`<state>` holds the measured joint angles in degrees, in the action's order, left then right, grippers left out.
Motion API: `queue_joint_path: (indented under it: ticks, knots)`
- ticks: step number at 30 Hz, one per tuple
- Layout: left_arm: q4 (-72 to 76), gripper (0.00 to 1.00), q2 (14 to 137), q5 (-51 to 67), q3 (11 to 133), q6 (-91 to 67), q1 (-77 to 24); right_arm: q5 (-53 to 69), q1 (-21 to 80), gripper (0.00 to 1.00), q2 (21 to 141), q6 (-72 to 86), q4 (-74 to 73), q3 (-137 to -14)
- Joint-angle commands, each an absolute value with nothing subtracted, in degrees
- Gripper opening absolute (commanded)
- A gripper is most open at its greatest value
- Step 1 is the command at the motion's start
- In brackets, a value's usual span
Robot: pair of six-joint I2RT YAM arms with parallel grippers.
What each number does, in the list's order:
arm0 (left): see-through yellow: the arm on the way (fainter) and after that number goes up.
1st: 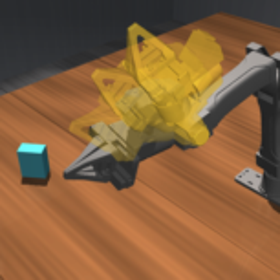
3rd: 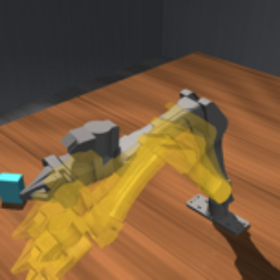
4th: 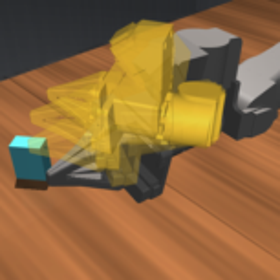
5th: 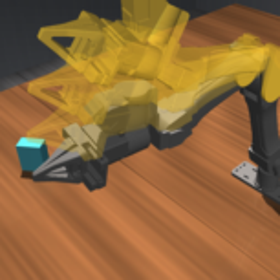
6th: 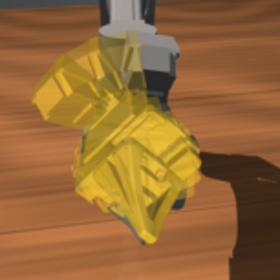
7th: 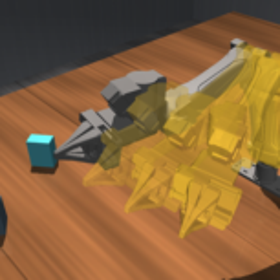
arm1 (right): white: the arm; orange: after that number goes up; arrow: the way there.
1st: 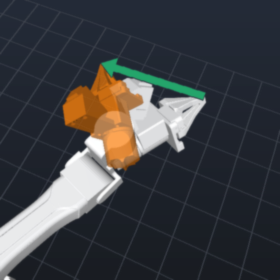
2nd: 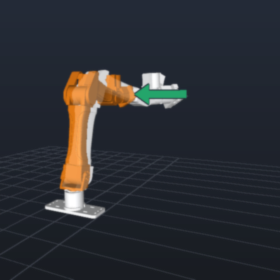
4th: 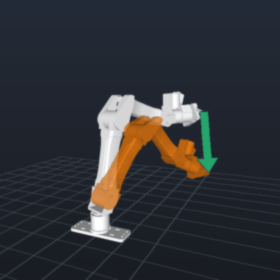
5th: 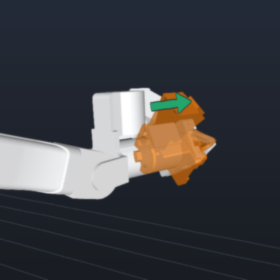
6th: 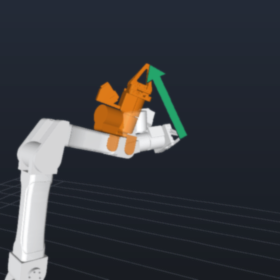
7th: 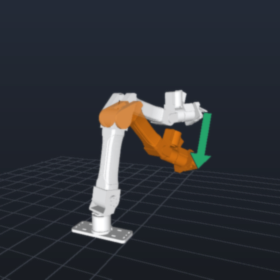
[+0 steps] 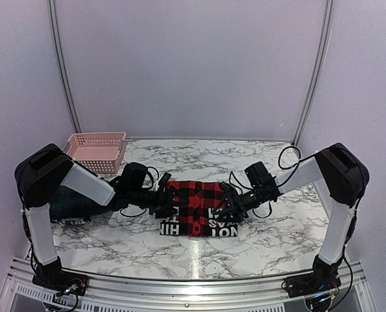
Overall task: Fold and stack the mixed laundry pile
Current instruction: Smooth out the square-folded T-shirt at the center of the board.
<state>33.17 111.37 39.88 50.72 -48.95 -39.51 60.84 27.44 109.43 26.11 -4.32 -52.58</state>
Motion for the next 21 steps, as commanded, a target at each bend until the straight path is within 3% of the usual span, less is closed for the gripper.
queue_joint_path:
  ticks: [1, 4, 8, 11, 15, 18, 21]
  knots:
    - [29.9, 0.99, 106.4, 34.9, 47.3, -46.6, -36.2, 49.9, 23.5, 0.69, 105.8, 17.0, -17.5, -55.0]
    - [16.5, 0.99, 99.0, 29.3, 52.2, -34.6, -36.4, 42.9, 23.9, 0.71, 96.7, 13.0, -23.9, -61.1]
    - [-4.2, 0.99, 89.7, 13.1, 63.1, -17.3, -37.8, 30.4, 23.9, 0.78, 86.6, 8.5, -31.3, -70.5]
    - [-6.3, 0.99, 83.7, 5.9, 66.8, -9.3, -39.3, 21.9, 23.8, 0.96, 80.3, 6.8, -31.6, -73.5]
    - [-1.4, 0.99, 81.1, 3.4, 66.4, -13.8, -39.0, 6.3, 22.5, 0.98, 75.0, 14.2, -28.8, -70.5]
    - [0.5, 0.99, 85.0, 12.0, 68.8, -11.5, -41.3, 15.2, 19.2, 0.99, 75.6, 14.5, -29.4, -68.9]
    - [-3.1, 0.99, 90.6, 4.8, 70.9, -3.0, -49.9, 23.8, 17.2, 0.98, 76.1, 16.9, -29.6, -65.4]
